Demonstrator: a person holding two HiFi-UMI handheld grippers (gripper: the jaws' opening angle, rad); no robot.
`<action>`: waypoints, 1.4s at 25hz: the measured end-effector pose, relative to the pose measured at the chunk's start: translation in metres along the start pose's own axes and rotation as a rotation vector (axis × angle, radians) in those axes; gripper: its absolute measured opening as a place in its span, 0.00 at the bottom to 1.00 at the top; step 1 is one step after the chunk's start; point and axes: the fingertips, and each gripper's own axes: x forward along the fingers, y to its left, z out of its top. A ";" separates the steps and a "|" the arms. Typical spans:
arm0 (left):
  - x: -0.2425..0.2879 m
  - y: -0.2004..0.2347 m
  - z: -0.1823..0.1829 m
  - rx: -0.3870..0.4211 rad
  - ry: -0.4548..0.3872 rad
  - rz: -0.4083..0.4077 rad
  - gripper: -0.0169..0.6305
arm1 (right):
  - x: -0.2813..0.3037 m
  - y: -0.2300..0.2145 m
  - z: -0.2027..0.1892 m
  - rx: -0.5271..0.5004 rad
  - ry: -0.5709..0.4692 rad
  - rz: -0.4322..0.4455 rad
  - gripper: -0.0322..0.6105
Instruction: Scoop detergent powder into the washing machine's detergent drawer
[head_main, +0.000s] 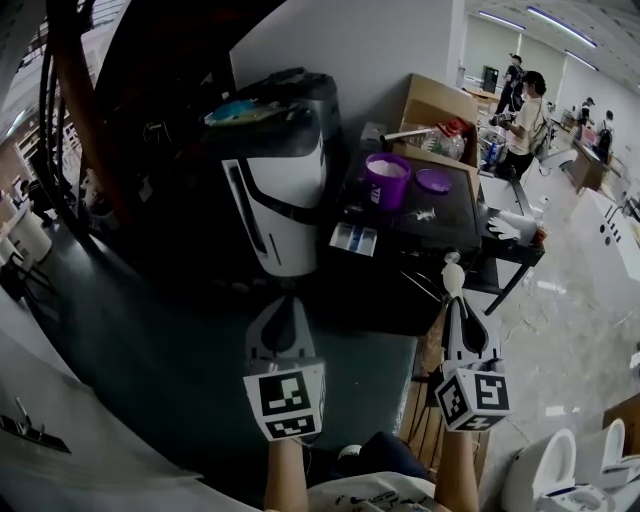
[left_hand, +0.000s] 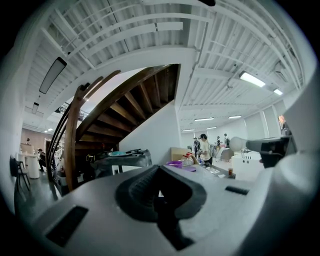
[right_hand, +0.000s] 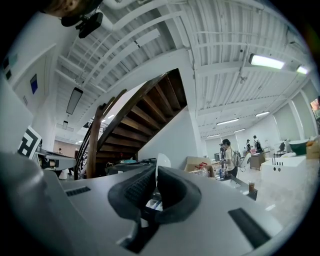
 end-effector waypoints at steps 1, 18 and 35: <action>0.001 0.001 -0.001 -0.001 0.003 -0.001 0.03 | 0.001 0.000 -0.001 0.001 0.002 -0.003 0.08; 0.080 -0.002 -0.012 -0.005 0.037 -0.005 0.03 | 0.077 -0.026 -0.015 -0.001 0.021 -0.011 0.08; 0.272 -0.028 0.025 0.008 0.028 0.061 0.03 | 0.275 -0.101 -0.008 -0.026 0.031 0.102 0.08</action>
